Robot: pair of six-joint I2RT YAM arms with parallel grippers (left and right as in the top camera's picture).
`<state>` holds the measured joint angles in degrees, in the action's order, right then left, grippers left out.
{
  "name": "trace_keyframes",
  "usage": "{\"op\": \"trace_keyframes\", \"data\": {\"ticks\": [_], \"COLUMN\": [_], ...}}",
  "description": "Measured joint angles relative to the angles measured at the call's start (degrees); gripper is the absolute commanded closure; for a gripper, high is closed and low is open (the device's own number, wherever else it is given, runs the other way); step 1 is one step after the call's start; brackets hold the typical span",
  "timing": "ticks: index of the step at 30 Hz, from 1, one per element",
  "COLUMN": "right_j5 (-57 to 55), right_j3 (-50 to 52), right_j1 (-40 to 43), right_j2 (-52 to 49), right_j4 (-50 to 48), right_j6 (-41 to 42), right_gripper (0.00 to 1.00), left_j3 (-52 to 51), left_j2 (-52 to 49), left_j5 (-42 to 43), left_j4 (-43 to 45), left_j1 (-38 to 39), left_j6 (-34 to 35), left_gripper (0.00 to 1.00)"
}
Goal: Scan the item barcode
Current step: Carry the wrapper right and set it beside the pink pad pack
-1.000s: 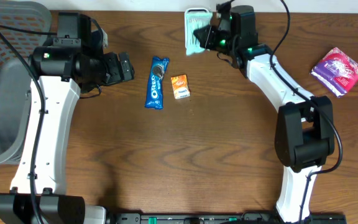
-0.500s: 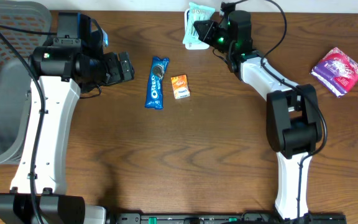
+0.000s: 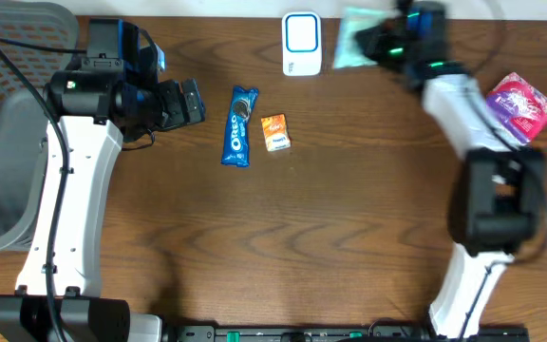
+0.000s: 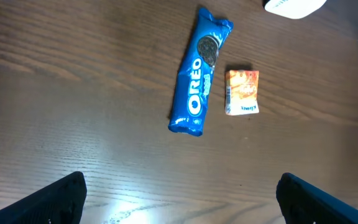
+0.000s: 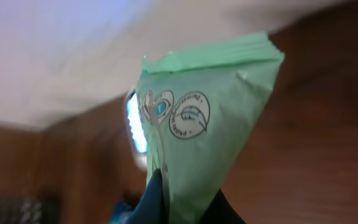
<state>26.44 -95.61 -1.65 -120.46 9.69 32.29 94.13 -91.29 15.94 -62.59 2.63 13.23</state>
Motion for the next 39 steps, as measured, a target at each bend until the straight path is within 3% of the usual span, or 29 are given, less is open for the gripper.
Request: {"op": "trace_keyframes", "data": {"ticks": [6, 12, 24, 31, 39], "right_j5": [-5.9, -8.4, -6.3, -8.2, -11.3], "right_j3": [-1.3, -1.3, -1.3, -1.3, -1.3], "right_j1": [13.2, 21.0, 25.2, 25.1, 26.4], "right_j2": [7.6, 5.5, -0.9, -3.7, -3.1], "right_j4": [18.0, 27.0, 24.1, 22.7, 25.6], "right_j6": [-11.3, -19.6, -24.3, -25.0, -25.2], "right_gripper": [0.99, 0.99, 0.95, 0.69, 0.67], "left_j3": [0.0, 0.0, 0.0, 0.0, 0.0], "left_j2": [0.0, 0.0, 0.0, 0.0, 0.0], "left_j5": [0.0, 0.0, 0.0, 0.0, 0.0], "left_j4": [0.0, 0.0, 0.0, 0.0, 0.0], "left_j1": [0.0, 0.0, 0.0, 0.0, 0.0], "left_j6": [0.0, 0.0, 0.0, 0.0, 0.0], "left_gripper": [0.02, 0.02, 0.02, 0.02, 0.02]}}
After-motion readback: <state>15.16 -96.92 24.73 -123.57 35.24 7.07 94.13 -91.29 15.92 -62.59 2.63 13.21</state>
